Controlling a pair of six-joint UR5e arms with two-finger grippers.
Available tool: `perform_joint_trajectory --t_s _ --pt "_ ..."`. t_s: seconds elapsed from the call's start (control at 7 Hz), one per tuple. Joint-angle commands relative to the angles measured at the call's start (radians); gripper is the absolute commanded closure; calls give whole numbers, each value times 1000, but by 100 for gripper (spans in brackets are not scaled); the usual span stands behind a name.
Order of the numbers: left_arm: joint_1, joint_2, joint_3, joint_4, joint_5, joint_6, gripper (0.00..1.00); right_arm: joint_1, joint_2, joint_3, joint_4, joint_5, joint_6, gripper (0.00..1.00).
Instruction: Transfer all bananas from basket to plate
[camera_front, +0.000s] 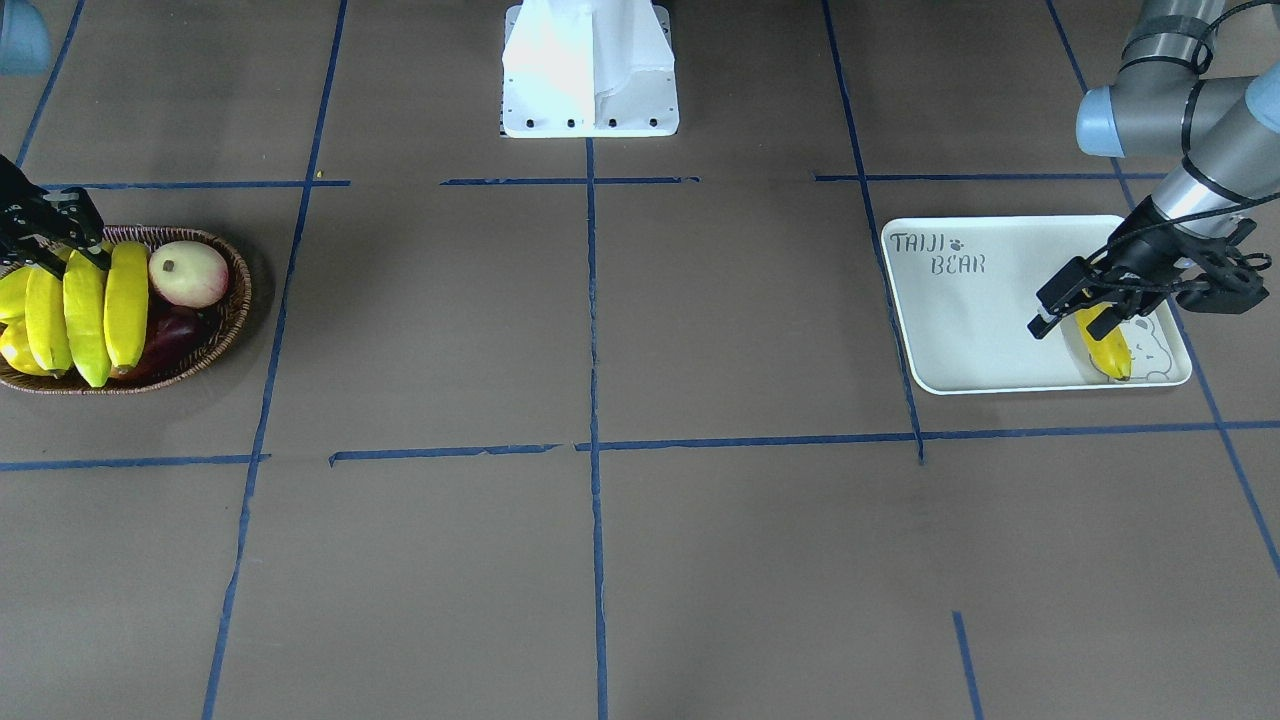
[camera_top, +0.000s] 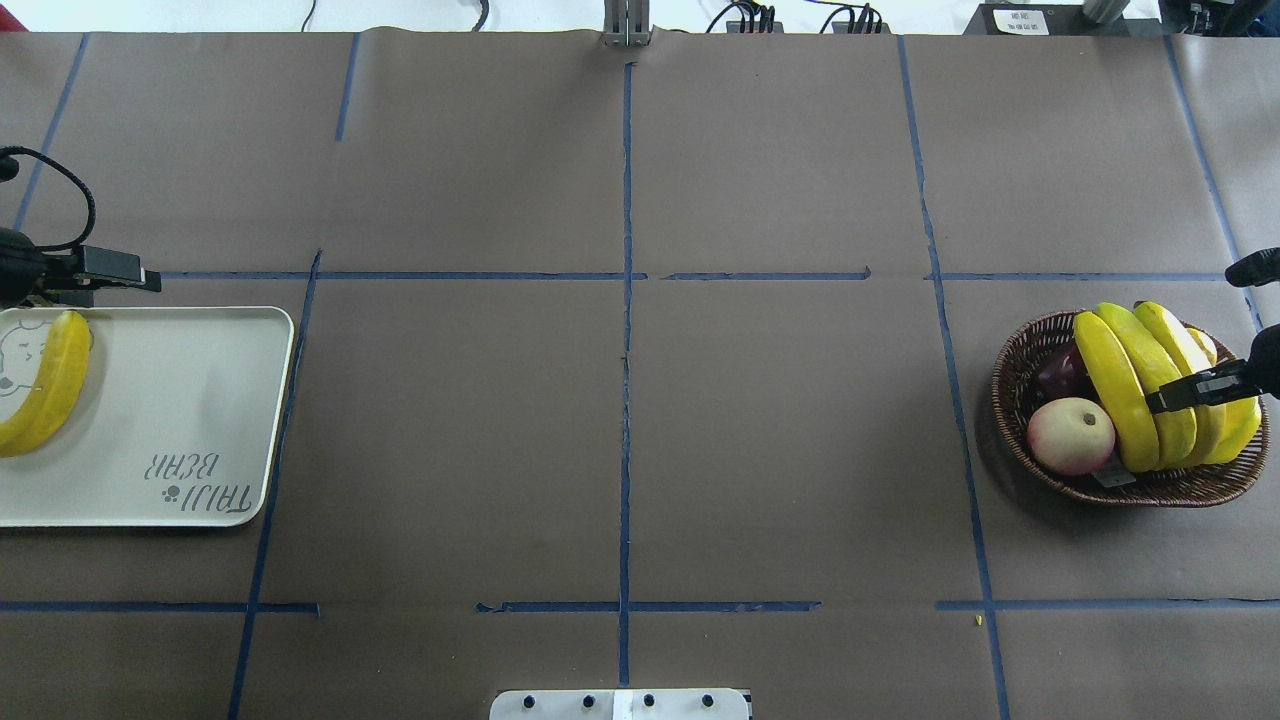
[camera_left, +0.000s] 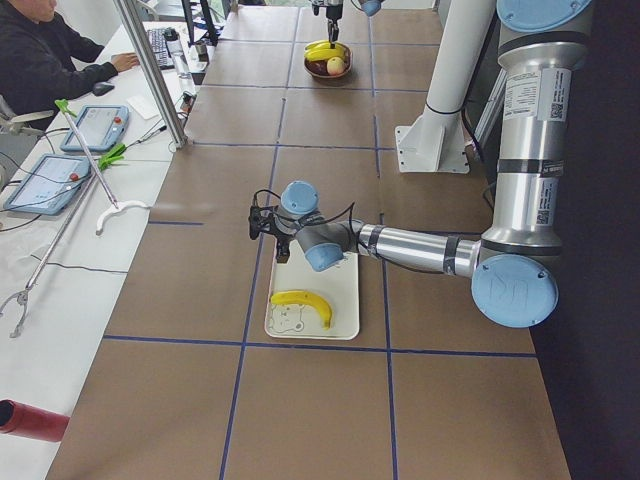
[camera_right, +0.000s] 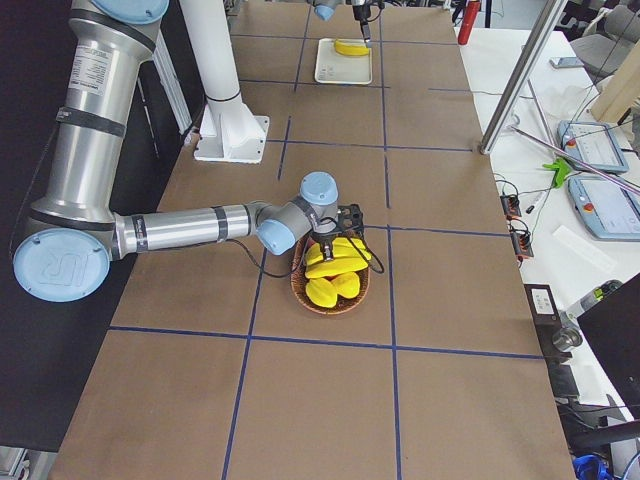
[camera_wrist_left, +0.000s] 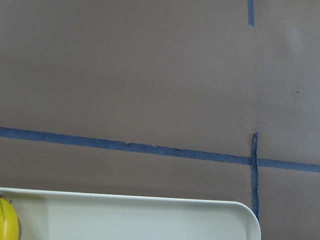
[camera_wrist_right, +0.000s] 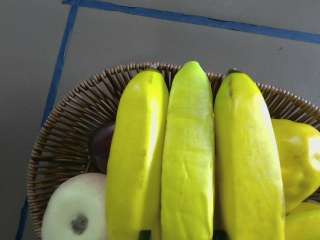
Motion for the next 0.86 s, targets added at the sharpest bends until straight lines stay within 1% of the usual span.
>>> perform_joint_trajectory --t_s 0.0,0.14,0.57,0.71 --pt "1 -2 1 0 0 0 0 -2 -1 -1 0 -8 -1 50" --pt "1 -2 1 0 0 0 0 -2 -1 -1 0 -8 -1 53" --pt "1 -2 -1 0 0 0 0 -2 -1 -4 0 -10 -1 70" --pt "1 -2 -1 0 0 0 0 0 -1 -2 3 -11 -3 86"
